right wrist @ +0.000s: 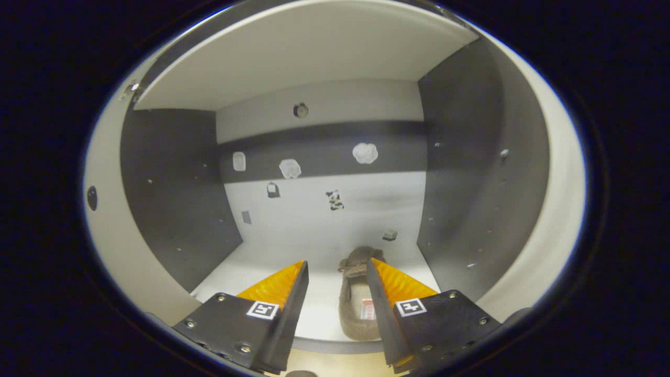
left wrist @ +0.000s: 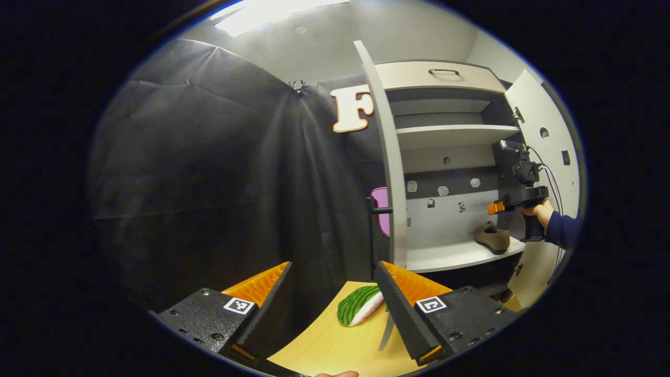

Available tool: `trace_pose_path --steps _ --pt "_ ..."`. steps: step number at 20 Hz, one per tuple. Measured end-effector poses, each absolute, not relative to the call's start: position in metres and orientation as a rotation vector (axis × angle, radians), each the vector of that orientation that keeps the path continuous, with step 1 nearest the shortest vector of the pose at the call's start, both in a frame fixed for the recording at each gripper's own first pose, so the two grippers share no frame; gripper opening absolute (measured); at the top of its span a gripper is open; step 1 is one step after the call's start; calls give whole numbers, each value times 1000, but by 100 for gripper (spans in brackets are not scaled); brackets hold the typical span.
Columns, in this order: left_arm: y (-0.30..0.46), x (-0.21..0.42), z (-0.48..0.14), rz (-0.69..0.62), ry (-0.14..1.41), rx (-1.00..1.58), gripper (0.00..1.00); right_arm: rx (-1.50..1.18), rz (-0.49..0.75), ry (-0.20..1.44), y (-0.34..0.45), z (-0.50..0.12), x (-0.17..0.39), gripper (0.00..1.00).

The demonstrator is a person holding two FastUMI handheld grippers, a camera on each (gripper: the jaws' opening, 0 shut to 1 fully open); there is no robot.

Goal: Grab one shoe with the right hand and put it into the shoe cabinet, grab the other shoe with the left hand and put it into the shoe cabinet; then close the right door with the right hand and the left door with the left hand.

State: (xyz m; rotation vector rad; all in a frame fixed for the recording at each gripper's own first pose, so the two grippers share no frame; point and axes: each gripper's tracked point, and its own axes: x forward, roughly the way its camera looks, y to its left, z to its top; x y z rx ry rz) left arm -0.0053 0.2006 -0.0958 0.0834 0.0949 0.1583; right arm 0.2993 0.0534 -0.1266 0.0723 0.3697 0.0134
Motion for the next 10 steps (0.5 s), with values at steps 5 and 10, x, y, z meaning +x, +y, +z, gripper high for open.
trace_pose_path --steps 5,10 --pt "149 -9 -131 16 183 95 96 51 56 191 59 -24 222 64" --pt "97 -10 -166 -125 271 83 97 -25 54 50 45 53 142 66"
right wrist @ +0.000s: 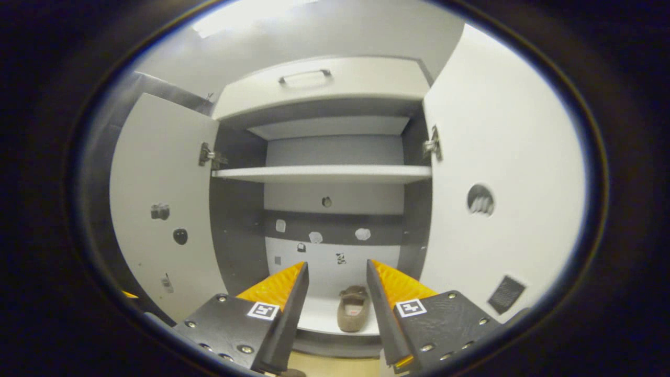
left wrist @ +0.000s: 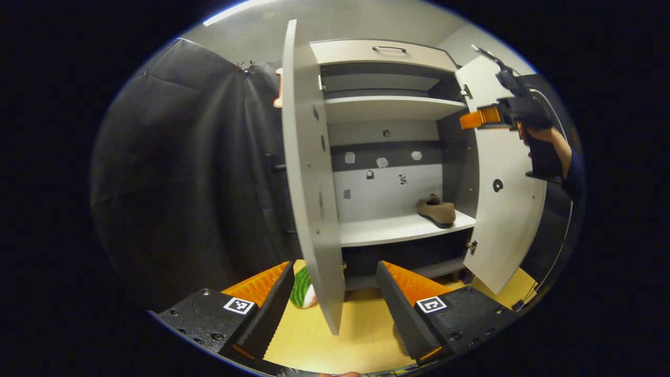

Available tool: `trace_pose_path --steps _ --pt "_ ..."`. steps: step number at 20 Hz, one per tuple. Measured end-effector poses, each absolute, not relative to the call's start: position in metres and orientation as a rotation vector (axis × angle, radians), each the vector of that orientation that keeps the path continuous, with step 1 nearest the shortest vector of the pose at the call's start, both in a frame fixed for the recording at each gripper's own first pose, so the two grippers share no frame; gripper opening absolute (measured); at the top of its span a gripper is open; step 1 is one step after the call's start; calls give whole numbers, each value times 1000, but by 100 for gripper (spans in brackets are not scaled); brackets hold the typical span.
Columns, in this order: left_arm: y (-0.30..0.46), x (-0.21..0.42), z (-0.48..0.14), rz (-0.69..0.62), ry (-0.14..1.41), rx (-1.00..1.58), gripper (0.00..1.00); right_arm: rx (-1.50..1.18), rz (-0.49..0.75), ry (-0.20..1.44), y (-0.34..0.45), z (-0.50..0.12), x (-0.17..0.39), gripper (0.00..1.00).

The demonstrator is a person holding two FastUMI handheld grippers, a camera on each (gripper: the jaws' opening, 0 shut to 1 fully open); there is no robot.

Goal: Grab one shoe with the right hand and put it into the shoe cabinet, grab the other shoe with the left hand and put it into the shoe cabinet; then close the right door with the right hand and the left door with the left hand.

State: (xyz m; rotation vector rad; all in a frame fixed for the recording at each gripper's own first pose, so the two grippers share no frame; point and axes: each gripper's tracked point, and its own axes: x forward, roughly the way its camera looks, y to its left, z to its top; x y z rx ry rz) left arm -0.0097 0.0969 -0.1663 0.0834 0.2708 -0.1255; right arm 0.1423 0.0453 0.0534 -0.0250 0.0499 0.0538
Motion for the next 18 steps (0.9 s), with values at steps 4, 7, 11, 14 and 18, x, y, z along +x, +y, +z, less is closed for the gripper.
trace_pose_path --steps 4,7,11,14,18 --pt "53 3 -218 -225 358 88 97 -54 51 -26 31 96 82 66" --pt "24 14 -273 -299 442 85 97 -53 35 -29 15 111 49 63" --pt "-18 5 -357 -410 620 9 98 -56 -6 -41 -12 122 20 63" --pt "-33 -5 -418 -424 744 25 98 -54 -32 -58 -30 135 -2 63" --pt "-36 -31 -492 -433 937 21 95 -69 -88 -89 -58 152 -23 63"
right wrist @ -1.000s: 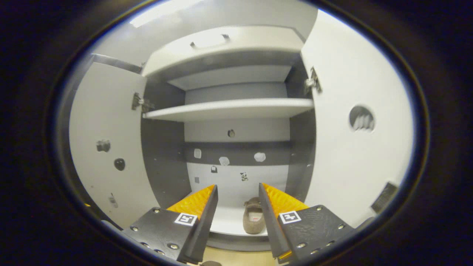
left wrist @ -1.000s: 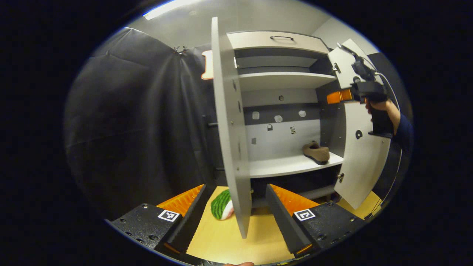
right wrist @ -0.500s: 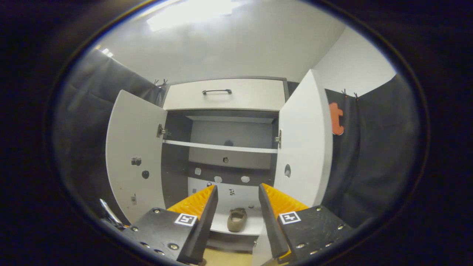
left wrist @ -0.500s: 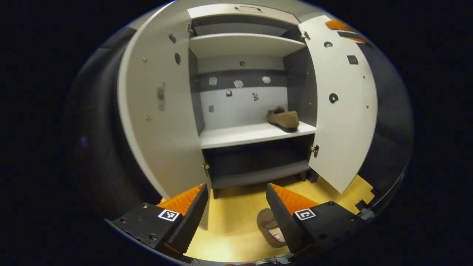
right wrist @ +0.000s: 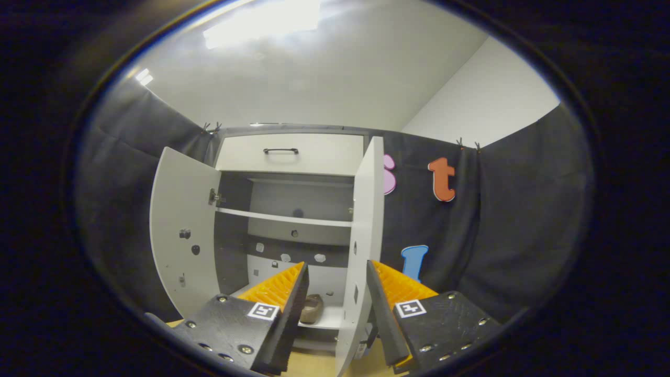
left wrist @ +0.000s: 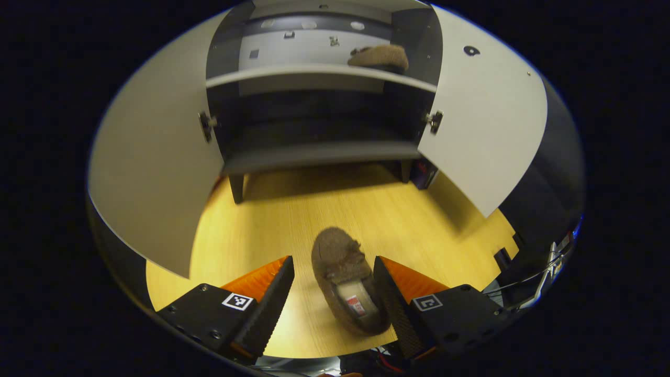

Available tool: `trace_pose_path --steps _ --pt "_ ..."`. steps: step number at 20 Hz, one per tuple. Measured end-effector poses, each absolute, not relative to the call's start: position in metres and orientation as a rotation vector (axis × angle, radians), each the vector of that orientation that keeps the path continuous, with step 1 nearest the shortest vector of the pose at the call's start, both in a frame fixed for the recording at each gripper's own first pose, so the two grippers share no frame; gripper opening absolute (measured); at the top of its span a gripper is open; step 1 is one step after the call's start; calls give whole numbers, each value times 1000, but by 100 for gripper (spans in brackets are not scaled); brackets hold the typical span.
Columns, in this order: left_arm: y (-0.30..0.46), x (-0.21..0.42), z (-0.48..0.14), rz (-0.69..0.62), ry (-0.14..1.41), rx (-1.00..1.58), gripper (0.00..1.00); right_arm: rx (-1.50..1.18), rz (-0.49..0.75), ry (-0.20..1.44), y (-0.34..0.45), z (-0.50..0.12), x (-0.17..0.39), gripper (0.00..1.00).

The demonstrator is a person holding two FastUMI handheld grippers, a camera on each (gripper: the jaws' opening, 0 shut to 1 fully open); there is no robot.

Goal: Grab one shoe with the right hand and put it into the shoe cabinet, grab the other shoe with the left hand and put it into the shoe cabinet; then close the right door with the right hand and the left door with the left hand.

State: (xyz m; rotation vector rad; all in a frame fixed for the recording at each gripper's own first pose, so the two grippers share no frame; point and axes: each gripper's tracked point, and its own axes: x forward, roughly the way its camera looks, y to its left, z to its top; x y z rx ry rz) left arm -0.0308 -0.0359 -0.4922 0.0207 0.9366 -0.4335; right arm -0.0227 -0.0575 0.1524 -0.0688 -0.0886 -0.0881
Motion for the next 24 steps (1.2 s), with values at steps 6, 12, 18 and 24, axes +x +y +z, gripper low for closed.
trace_pose_path --steps 6,12,18,24 --pt "-36 -54 -561 -367 1138 -71 82 -92 -147 -101 -84 156 -32 66" --pt "-42 -53 -591 -350 1202 -93 51 -117 -169 -97 -98 154 -34 66" --pt "-27 -45 -587 -253 1230 -161 1 -111 -186 -87 -112 148 -32 64" --pt "-28 4 -506 -255 1072 -182 1 -100 -195 -70 -121 139 -28 64"
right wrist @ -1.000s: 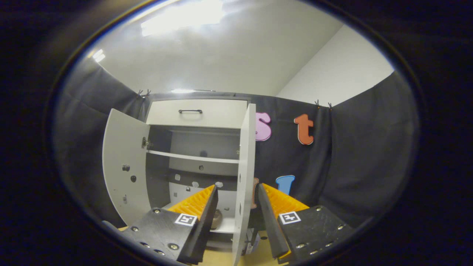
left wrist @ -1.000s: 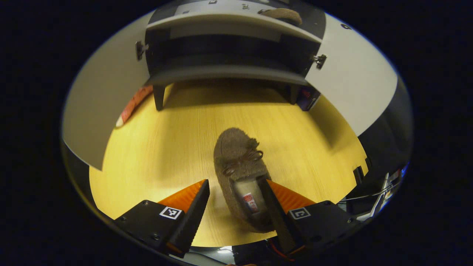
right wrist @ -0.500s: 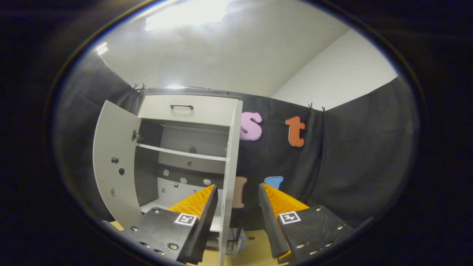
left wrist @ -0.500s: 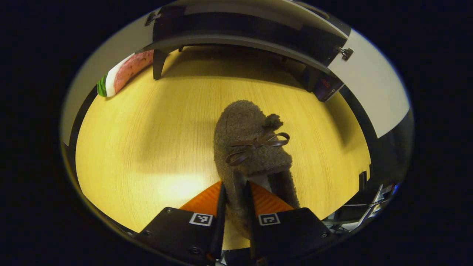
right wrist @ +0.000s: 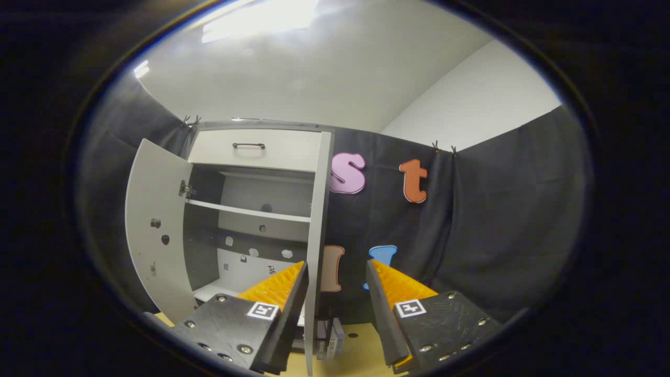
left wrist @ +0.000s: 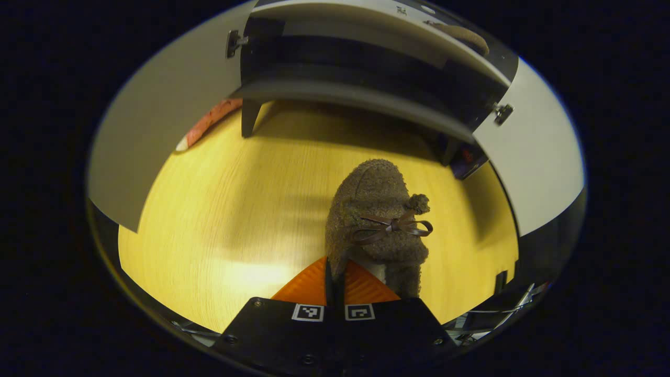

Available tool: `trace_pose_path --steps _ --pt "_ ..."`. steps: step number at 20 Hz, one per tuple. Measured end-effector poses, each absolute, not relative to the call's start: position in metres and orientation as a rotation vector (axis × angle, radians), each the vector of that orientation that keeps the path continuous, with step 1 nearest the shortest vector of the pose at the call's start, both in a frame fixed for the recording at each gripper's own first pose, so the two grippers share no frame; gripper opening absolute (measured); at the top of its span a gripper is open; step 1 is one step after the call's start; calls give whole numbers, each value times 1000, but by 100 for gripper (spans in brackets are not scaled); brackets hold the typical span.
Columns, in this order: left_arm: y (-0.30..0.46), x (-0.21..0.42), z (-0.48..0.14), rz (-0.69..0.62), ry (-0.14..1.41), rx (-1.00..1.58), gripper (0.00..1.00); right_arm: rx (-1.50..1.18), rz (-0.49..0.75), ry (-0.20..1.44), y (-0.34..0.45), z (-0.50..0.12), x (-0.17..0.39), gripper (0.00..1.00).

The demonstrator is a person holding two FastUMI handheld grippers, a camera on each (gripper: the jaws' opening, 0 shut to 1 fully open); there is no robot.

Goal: Grab one shoe with the right hand and put it into the shoe cabinet, grab the other shoe with the left hand and put it into the shoe cabinet; then close the right door with the right hand and the left door with the left hand.

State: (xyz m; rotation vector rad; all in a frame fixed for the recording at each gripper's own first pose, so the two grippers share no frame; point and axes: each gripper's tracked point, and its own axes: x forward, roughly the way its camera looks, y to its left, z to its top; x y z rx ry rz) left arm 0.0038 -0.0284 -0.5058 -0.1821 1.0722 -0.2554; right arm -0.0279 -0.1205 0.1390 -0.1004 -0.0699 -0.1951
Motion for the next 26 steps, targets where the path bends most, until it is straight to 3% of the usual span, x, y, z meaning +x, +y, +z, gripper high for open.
trace_pose_path --steps 7,18,21,26 --pt "-19 85 -377 -261 785 -259 1 -85 -220 -65 -133 130 -31 64" --pt "-15 255 -251 -231 526 -347 0 -55 -314 -16 -171 112 -55 66" --pt "-14 304 -234 -207 488 -373 0 -64 -339 3 -180 106 -62 66" --pt "-25 346 -260 -174 563 -346 0 -75 -405 27 -196 98 -76 66"
